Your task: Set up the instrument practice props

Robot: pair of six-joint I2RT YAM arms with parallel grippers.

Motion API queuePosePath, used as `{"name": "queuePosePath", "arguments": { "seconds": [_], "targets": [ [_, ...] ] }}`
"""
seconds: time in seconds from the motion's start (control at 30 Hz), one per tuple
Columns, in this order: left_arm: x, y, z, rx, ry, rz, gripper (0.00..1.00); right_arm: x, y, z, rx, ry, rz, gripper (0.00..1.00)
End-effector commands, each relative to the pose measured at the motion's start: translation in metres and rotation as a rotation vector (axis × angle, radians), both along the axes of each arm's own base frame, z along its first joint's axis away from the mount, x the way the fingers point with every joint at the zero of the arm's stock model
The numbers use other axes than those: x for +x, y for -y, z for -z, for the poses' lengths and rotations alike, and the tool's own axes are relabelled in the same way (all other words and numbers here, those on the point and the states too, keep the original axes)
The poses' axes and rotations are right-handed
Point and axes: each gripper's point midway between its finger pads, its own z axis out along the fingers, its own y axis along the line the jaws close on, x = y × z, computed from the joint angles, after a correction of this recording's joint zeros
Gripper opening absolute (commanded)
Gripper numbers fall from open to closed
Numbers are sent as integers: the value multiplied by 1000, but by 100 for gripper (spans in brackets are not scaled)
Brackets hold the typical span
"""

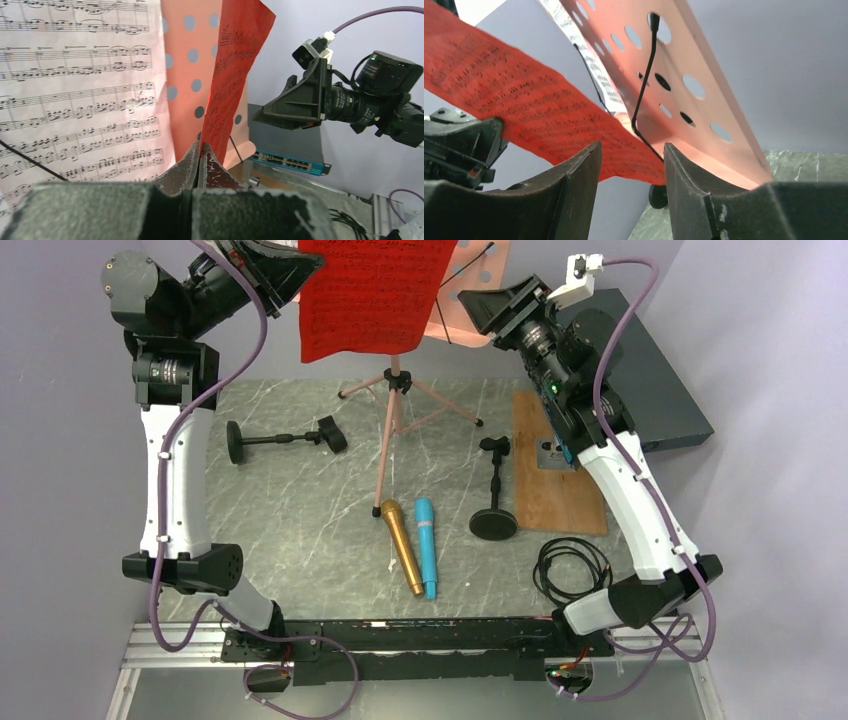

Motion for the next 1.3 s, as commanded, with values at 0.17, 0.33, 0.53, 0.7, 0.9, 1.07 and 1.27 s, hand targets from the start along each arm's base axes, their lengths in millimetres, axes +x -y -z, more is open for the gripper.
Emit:
{"name": "queuePosePath", "arguments": {
  "seconds": [0.17, 0.33, 0.53, 0.7, 0.9, 1.07, 1.27],
  "targets": [
    [25, -17, -18, -57, 60, -137, 0, 20, 4, -34, 86, 36, 60, 45],
    [24, -23, -36, -102, 115, -162, 0, 29, 1, -39, 92, 37, 64, 44],
    [33, -28, -44, -159, 115, -172, 0, 37, 0, -40, 106, 32, 75, 43],
    [39, -27, -46, -195, 101, -143, 0, 38, -4, -43, 111, 36, 75, 40],
    [48, -23, -45, -251, 77, -84, 0, 41, -7, -45, 117, 42, 68, 30],
    [60, -24, -45, -292, 45, -77, 0, 44, -10, -44, 109, 42, 65, 20],
    [64, -32, -49, -337, 41, -124, 0, 42, -11, -45, 110, 52, 55, 3]
  ]
}}
